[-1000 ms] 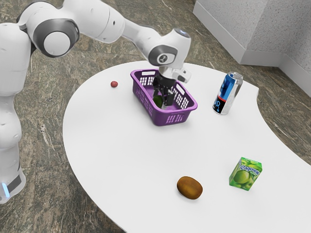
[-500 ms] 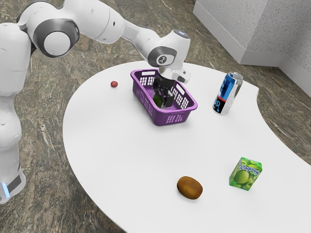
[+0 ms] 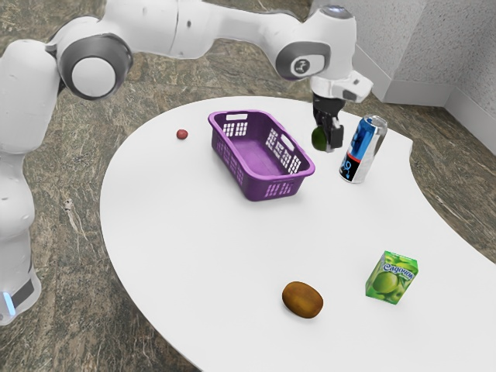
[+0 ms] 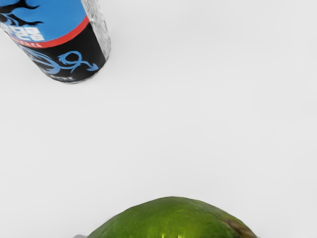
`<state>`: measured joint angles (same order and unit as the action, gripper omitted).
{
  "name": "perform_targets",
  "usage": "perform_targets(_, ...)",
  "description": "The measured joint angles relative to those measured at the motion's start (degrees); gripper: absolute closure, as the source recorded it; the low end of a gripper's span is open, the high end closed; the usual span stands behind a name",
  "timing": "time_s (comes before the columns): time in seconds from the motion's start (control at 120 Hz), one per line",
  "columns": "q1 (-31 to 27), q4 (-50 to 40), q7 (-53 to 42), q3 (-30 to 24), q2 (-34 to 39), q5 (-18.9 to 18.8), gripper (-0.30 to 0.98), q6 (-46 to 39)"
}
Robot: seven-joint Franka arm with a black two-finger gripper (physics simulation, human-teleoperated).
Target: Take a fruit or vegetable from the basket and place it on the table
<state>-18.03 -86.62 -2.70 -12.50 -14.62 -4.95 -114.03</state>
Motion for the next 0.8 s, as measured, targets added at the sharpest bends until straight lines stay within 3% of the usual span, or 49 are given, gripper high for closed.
perform_targets(0.1, 0.27, 15.89, -0.10, -11.70, -9.83, -5.49, 0.37, 1.67)
perform_targets(0.183, 2.26, 19.25, 0.10, -15.41, -15.32, -8.29, 0.37, 2.46)
perform_targets(0.567, 3.17, 14.46, 2.29, -15.61, -21.37, -10.51, 0.39, 2.54)
perform_targets(0.675, 3.22, 14.38, 2.52, -15.25, -21.36, -10.24, 0.19, 2.15)
perform_targets(0.8, 3.32, 14.82, 2.61, -15.10, -20.87, -10.14, 0.08, 1.92)
